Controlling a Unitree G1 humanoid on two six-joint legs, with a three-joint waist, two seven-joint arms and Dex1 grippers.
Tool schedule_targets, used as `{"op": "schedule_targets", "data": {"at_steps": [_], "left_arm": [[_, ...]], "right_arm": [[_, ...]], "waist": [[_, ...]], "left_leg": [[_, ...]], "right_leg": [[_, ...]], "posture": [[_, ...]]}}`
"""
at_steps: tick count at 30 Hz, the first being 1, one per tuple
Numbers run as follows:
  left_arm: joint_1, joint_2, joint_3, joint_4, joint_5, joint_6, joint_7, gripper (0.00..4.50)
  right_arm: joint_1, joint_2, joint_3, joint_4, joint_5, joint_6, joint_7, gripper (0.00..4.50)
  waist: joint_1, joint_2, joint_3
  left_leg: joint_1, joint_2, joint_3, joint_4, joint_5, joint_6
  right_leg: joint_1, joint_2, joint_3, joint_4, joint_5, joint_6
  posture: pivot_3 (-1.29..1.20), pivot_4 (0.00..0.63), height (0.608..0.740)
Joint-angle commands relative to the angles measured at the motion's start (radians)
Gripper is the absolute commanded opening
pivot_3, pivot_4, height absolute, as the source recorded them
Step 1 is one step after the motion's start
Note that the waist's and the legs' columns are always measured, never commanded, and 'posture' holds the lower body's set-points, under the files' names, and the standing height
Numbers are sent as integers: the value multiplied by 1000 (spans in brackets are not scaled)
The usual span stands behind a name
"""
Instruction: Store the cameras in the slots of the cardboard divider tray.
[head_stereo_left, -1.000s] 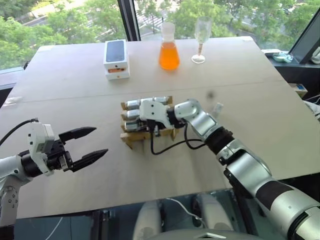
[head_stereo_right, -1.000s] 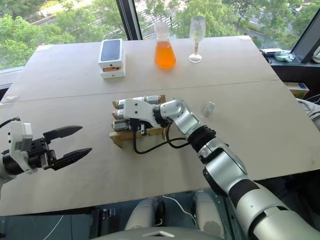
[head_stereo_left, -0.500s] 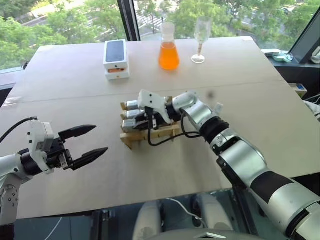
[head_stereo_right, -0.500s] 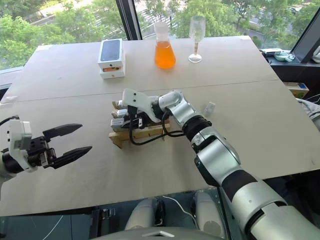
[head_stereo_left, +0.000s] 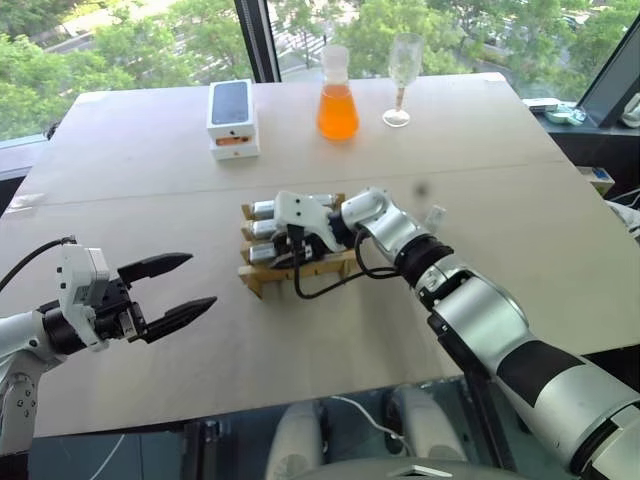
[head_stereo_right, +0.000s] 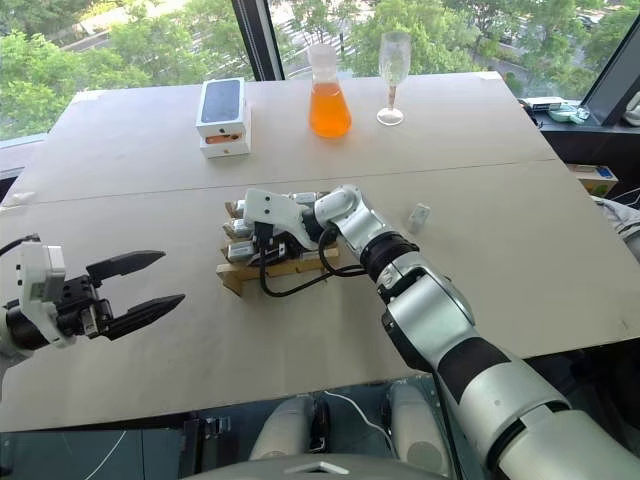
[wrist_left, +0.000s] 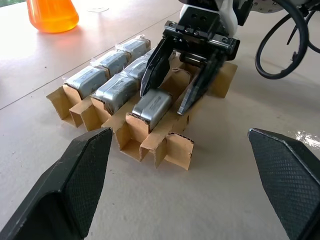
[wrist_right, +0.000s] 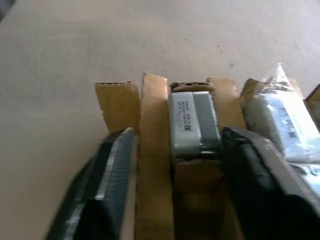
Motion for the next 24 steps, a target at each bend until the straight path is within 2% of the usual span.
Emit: {"op": "schedule_targets", "data": {"at_steps": [1, 7, 12, 16, 20, 22, 24], "left_arm": [[-9, 5, 22, -24, -12, -6, -1, 4500], [-25, 9, 5, -10, -2, -9, -10, 4500], [-43, 9, -20, -3, 3, -7, -18, 4500], [-70, 8, -46, 5, 6, -6, -23, 4500], [-95, 11, -65, 21, 11, -7, -32, 4500], [-111, 15, -77, 35, 14, -9, -40, 4500], [-129, 18, -91, 50, 19, -13, -48, 4500]], "right_arm": [[-8, 2, -39, -65, 31, 20, 23, 3928], [44, -54, -64, -339, 109, 163, 121, 3928], [144, -172, -102, -766, 217, 425, 126, 3928], [258, -317, -240, -1124, 299, 644, -19, 3928], [429, -447, -325, -1318, 299, 757, -155, 3928], [509, -475, -381, -1377, 270, 818, -282, 3928], [580, -457, -454, -1419, 233, 874, -450, 3928]], "waist": [[0, 0, 0], [2, 0, 0], [6, 0, 0], [13, 0, 0], [15, -2, -1], [14, -1, 0], [10, -1, 0]], "left_leg": [[0, 0, 0, 0, 0, 0], [-1, 0, -2, 0, 0, 0], [-2, -1, -3, 0, 0, 0], [-4, -2, -5, 0, 0, 0], [-3, -2, -7, 0, 0, 0], [-2, -2, -6, -1, 0, 0], [-2, -2, -5, 0, 0, 0]], "right_leg": [[0, 0, 0, 0, 0, 0], [0, 0, -1, -1, 0, 0], [0, -1, -3, -1, 0, 0], [0, -3, -5, -2, 0, 0], [2, -2, -6, -3, 0, 0], [2, -2, -6, -2, 0, 0], [2, -1, -4, -2, -1, 0]], "posture": [[0, 150, 740], [0, 150, 740], [0, 150, 740], [0, 150, 740], [0, 150, 740], [0, 150, 740], [0, 150, 740]]}}
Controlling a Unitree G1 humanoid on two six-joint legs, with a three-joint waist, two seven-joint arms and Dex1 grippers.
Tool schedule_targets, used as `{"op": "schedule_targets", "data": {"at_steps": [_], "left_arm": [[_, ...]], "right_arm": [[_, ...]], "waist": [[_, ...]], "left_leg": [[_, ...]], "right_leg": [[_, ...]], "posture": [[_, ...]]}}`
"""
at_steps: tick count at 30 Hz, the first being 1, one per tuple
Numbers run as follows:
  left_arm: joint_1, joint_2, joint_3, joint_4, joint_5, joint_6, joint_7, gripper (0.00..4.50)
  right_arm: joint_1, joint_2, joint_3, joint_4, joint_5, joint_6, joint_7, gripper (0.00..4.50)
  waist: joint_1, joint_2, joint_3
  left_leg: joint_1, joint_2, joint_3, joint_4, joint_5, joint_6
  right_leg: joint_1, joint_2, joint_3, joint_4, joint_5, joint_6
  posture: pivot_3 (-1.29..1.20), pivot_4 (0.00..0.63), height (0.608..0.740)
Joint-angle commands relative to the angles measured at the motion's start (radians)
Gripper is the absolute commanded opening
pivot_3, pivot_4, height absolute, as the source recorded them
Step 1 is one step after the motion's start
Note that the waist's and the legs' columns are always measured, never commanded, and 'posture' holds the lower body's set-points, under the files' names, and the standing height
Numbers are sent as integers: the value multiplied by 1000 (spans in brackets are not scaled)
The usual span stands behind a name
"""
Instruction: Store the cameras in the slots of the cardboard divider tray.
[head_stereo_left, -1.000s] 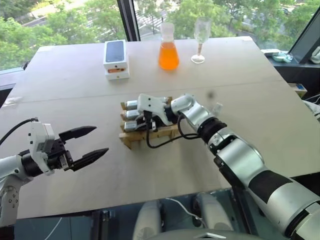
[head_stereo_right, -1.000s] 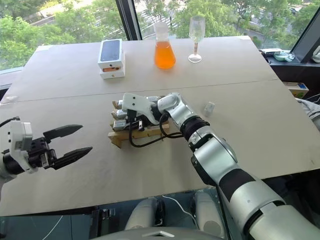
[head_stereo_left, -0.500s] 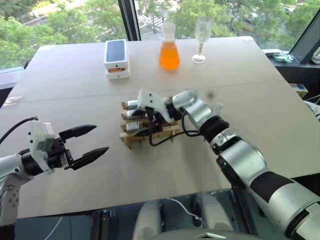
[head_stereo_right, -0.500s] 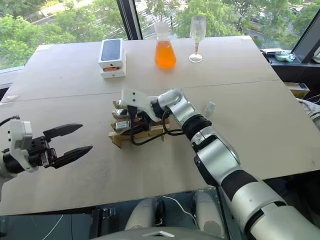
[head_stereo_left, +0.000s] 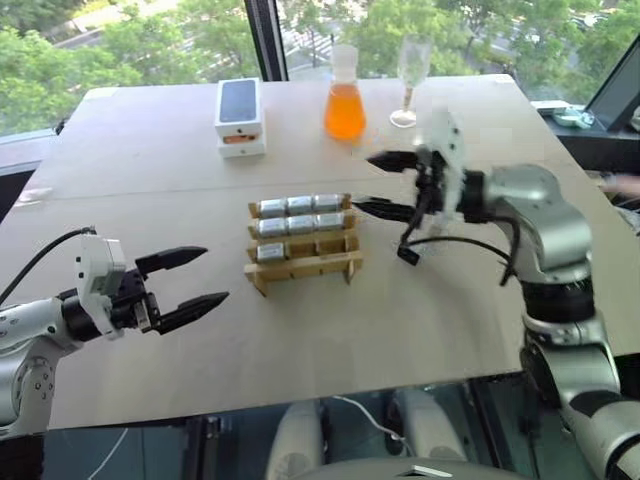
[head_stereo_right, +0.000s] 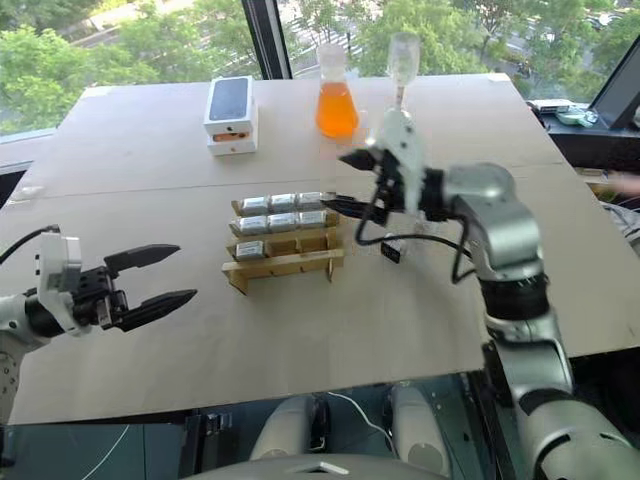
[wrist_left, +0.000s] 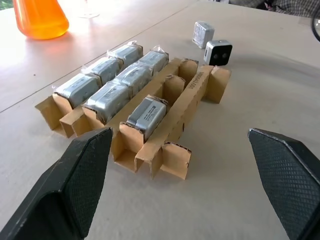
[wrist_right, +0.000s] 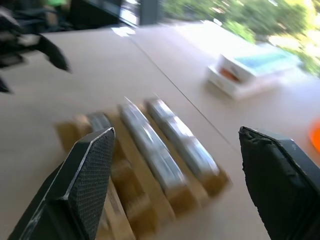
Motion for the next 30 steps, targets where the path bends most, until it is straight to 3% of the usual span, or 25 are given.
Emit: {"op": "schedule_targets", "data": {"at_steps": [1, 9, 14, 16, 21, 30], "left_arm": [[-34, 17, -11, 15, 7, -14, -22, 4500], [-103, 16, -66, 79, 33, -32, -61, 4500], [-114, 17, -71, 89, 35, -35, -71, 4500], [-114, 16, -70, 91, 36, -36, -72, 4500], [-109, 13, -67, 91, 37, -38, -68, 4500], [-93, 9, -57, 80, 32, -41, -62, 4500]], "right_arm": [[82, 26, -127, -132, -39, 98, -263, 3928], [282, 215, -119, -270, -106, 151, -620, 3928], [377, 268, -75, -343, -88, 107, -675, 3928], [414, 258, -57, -383, -43, 105, -634, 3928], [493, 115, 27, -382, 6, 11, -469, 3928], [476, 4, 35, -96, 36, -207, -331, 3928]], "waist": [[-6, 0, 0], [-9, 0, 0], [-8, 0, 0], [-7, 0, 0], [-7, 0, 0], [-7, -1, 0]], "left_leg": [[0, 0, 1, 0, 0, 0], [2, 1, 1, 0, 0, -1], [1, 1, 1, 0, 0, -1], [0, 1, 1, 0, 0, 0], [0, 1, 0, 0, 0, 0], [3, 0, 0, 0, 0, 0]], "right_leg": [[0, 1, 1, 0, 0, 0], [-1, 5, 2, 2, 0, 1], [-1, 3, 3, 1, 0, 1], [-1, 3, 3, 0, 0, 1], [-1, 3, 3, 0, -3, 3], [1, 4, 3, 0, -3, 3]], "posture": [[0, 150, 740], [0, 150, 740], [0, 150, 740], [0, 150, 740], [0, 150, 740], [0, 150, 740]]}}
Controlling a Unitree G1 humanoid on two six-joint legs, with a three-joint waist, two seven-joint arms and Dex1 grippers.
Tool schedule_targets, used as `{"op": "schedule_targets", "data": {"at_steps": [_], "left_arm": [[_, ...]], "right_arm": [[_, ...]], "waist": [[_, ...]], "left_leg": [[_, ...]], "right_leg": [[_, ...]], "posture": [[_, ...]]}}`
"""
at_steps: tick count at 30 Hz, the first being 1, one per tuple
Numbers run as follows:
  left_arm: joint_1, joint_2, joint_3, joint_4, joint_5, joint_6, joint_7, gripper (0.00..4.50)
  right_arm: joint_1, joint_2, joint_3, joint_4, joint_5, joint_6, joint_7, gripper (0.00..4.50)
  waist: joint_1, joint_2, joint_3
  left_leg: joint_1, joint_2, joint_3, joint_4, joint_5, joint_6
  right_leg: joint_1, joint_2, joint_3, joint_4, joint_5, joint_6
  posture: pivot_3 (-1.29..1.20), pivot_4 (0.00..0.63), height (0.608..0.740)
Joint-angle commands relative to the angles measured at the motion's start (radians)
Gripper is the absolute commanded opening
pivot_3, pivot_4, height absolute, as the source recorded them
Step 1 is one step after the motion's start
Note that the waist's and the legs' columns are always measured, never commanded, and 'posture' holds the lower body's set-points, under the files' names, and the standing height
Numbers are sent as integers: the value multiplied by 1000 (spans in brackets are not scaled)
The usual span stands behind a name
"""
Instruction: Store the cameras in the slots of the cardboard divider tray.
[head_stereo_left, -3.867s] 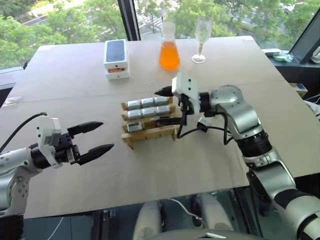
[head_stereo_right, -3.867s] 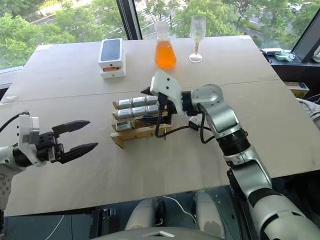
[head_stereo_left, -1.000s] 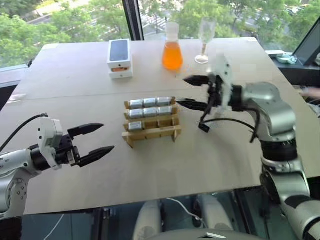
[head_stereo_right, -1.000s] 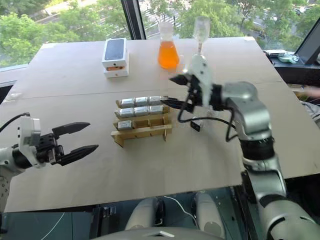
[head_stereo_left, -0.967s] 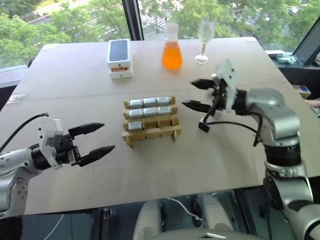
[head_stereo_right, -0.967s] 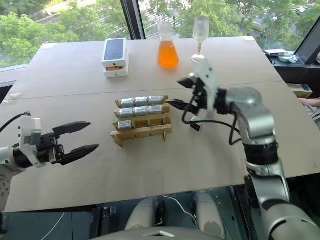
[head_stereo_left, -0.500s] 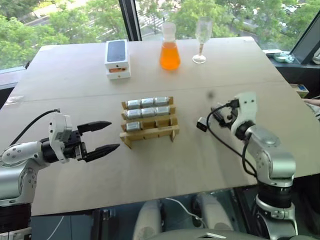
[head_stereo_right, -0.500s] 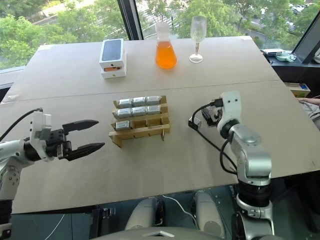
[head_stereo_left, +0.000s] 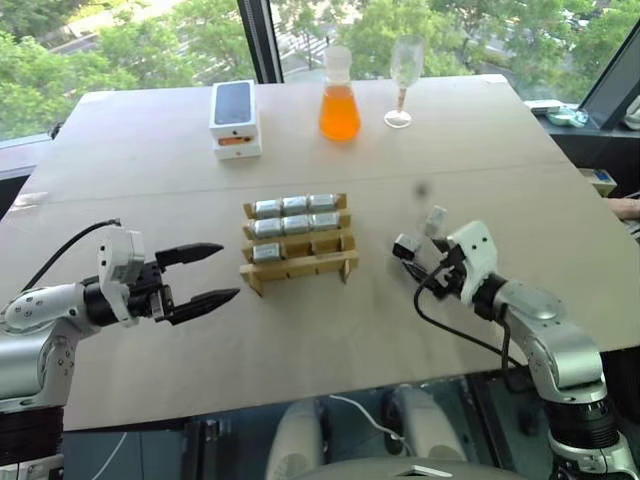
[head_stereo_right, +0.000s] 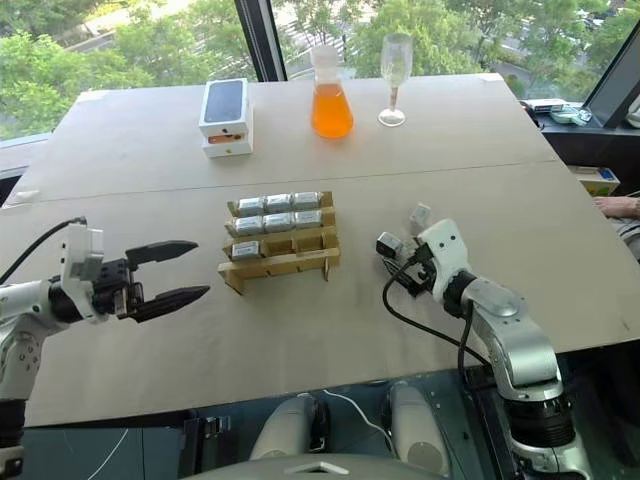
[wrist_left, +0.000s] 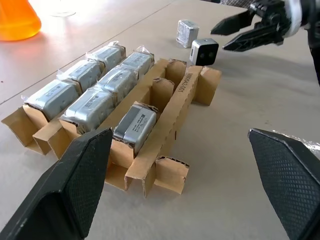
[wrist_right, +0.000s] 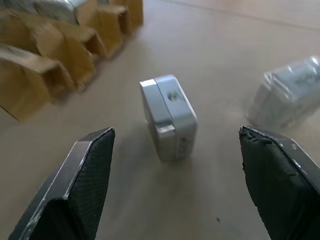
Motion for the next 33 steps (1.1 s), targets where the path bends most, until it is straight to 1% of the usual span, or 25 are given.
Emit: {"op": "schedule_targets", "data": {"at_steps": [1, 4, 8, 9, 11, 13, 14, 16, 20, 24, 26, 27, 30, 33], "left_arm": [[10, 4, 32, -21, -8, -19, -2, 4500], [20, 5, 37, -31, -11, -17, 3, 4500], [29, 7, 43, -37, -13, -15, 7, 4500], [31, 7, 45, -38, -14, -15, 7, 4500], [34, 7, 47, -40, -15, -14, 7, 4500], [35, 7, 48, -44, -17, -12, 9, 4500], [36, 7, 49, -46, -17, -12, 10, 4500], [38, 7, 51, -49, -18, -10, 9, 4500], [34, 8, 49, -50, -18, -7, 10, 4500], [13, 17, 37, -48, -23, -1, -4, 4500], [-3, 25, 27, -41, -21, 0, -20, 4500], [-21, 30, 20, -31, -19, 0, -32, 4500], [-60, 40, -1, -13, -24, -1, -78, 4500], [-74, 56, -27, -17, -24, -2, -142, 4500]], "right_arm": [[-45, -17, -9, 78, 32, -107, 68, 3928], [-75, -47, 8, 130, 37, -125, 121, 3928], [-106, -55, 21, 152, 56, -133, 160, 3928], [-113, -52, 22, 158, 61, -134, 165, 3698], [-121, -50, 28, 165, 70, -135, 175, 3067], [-124, -53, 36, 164, 84, -128, 192, 2110], [-125, -54, 38, 165, 85, -131, 195, 1559], [-123, -54, 41, 165, 84, -141, 197, 703], [-126, -59, 45, 155, 85, -162, 202, 671], [-204, -45, 62, 124, 123, -136, 229, 671], [-271, -36, 94, 123, 139, -108, 257, 671], [-331, -25, 127, 139, 142, -93, 285, 671], [-468, 26, 197, 222, 139, -91, 338, 671], [-560, 57, 265, 334, 98, -172, 414, 671]], "waist": [[-2, 0, 0], [0, 0, 0], [2, 0, 0], [2, 0, 0], [2, 0, 0], [3, 0, 0], [3, 0, 0], [4, 0, 0], [4, 0, 0], [1, 0, 0], [-1, 0, 0], [-2, 0, 0], [-2, 0, 0], [0, 0, 0]], "left_leg": [[0, 0, 0, 0, 0, 0], [0, 0, 0, 0, 0, 0], [-1, 0, 0, 0, 0, 0], [-1, 0, 0, 0, 0, 0], [-1, 0, 0, 0, 0, 0], [-1, 0, 0, 0, 0, 0], [-1, 0, 0, 0, 0, 0], [-1, 0, 0, 0, 0, 0], [-1, 0, 0, 0, 0, 0], [0, 0, 0, 0, 0, 0], [0, 0, 0, 1, 0, 0], [0, 0, 0, 1, 0, 0], [1, 1, -1, 1, 0, 0], [0, 1, -2, 1, 0, 0]], "right_leg": [[0, 0, 0, 0, 0, 0], [0, 0, 0, 0, 0, 0], [0, 0, 0, 0, 0, 0], [0, 0, 0, 0, 0, 0], [0, 0, 0, 0, 0, 0], [0, 0, 0, 0, 0, 0], [0, 0, 0, 0, 0, 0], [0, 0, 0, 0, 0, 0], [0, 0, 0, 0, 0, 0], [0, 0, 0, 0, 0, 0], [0, 0, 0, 1, 0, 0], [0, 1, 0, 1, 0, 0], [0, 3, 0, 2, 1, -2], [0, 3, -1, 2, 4, -2]], "posture": [[0, 150, 740], [0, 150, 740], [0, 150, 740], [0, 150, 740], [0, 150, 740], [0, 150, 740], [0, 150, 740], [0, 150, 740], [0, 150, 740], [0, 150, 740], [0, 150, 740], [0, 150, 740], [0, 150, 740], [0, 150, 740]]}}
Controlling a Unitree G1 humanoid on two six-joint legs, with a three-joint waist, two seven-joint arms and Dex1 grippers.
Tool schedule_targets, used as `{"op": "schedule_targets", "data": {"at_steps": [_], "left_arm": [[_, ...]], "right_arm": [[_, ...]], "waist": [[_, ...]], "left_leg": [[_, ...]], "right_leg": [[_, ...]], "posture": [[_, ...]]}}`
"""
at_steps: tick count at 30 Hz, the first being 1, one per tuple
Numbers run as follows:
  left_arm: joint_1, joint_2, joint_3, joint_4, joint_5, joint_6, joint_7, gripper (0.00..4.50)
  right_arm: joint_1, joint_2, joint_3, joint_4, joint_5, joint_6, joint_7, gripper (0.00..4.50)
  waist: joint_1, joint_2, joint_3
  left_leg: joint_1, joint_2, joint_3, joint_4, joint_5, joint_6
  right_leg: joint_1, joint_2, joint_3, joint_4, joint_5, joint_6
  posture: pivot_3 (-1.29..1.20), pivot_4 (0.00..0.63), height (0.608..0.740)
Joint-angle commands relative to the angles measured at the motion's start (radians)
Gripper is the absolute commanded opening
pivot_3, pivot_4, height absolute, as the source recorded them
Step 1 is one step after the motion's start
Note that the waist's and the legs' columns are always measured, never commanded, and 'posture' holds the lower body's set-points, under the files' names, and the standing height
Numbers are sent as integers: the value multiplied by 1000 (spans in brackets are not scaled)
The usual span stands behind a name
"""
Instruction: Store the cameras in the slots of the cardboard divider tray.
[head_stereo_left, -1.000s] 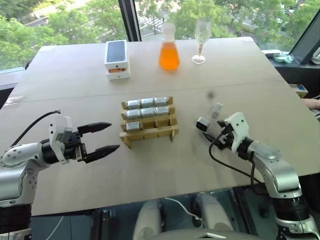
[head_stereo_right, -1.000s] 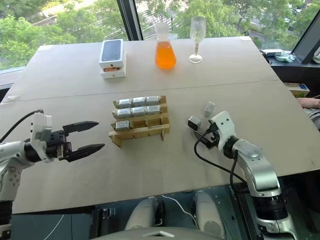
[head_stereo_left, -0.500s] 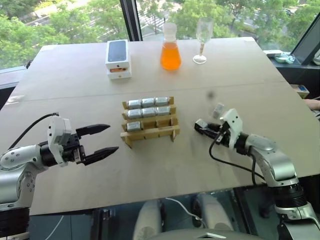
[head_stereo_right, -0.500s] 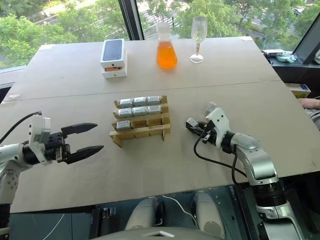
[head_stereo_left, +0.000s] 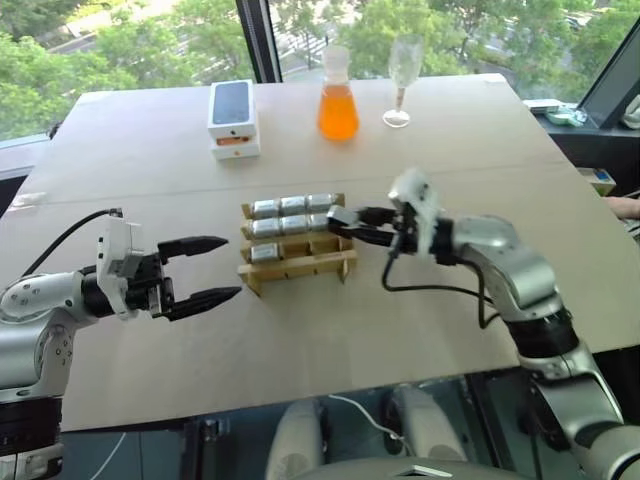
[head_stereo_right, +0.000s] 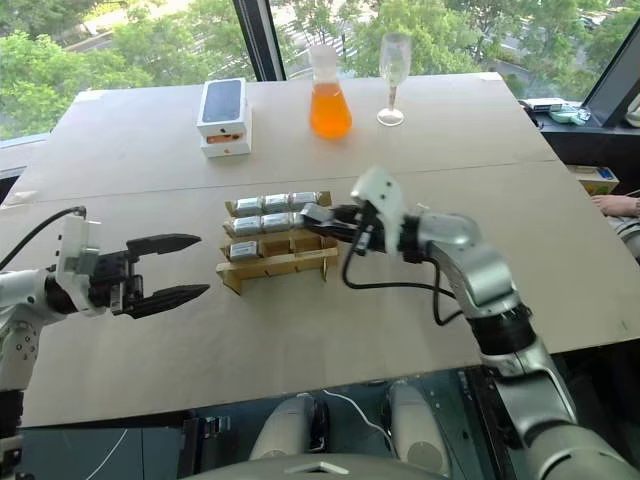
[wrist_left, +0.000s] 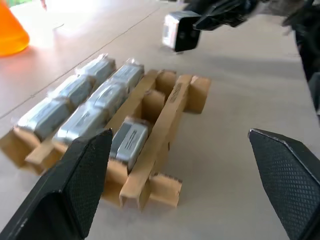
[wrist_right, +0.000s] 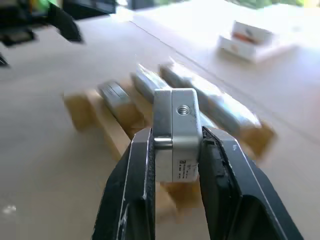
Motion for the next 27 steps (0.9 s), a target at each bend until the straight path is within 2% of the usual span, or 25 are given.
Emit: {"op": "schedule_targets", "data": {"at_steps": [1, 6, 14, 21, 27], "left_arm": [[-12, 33, -21, -3, -9, -11, -76, 4500], [-31, 61, -34, 1, 3, -19, -119, 4500], [-5, 63, -1, -14, 1, -16, -104, 4500], [24, 59, 16, -30, -5, -16, -88, 4500], [38, 65, 29, -30, -5, -16, -85, 4500]], "right_arm": [[-71, 19, 60, 107, -27, -87, 93, 671], [-201, 68, 97, 357, -77, -247, 199, 671], [-361, 127, 144, 721, -207, -539, 336, 671], [-434, 185, 149, 957, -303, -759, 338, 671], [-473, 224, 127, 1080, -330, -831, 354, 671]], "waist": [[3, 0, 0], [5, 0, 0], [0, 0, 1], [-1, 0, 1], [0, 1, 1]], "left_leg": [[0, 0, 0, 0, 0, 0], [-4, -1, 2, 0, 0, 0], [-3, -1, 4, 0, 0, 0], [-2, 0, 6, 0, 0, 0], [-2, 0, 7, 0, 0, 0]], "right_leg": [[0, 0, 0, 0, 0, 0], [0, -3, -1, -3, 1, 1], [0, -2, -2, -1, 0, 1], [0, -3, -1, 0, 1, 0], [0, -4, -1, -1, 0, 0]], "posture": [[0, 150, 740], [0, 150, 740], [0, 150, 740], [0, 150, 740], [0, 150, 740]]}}
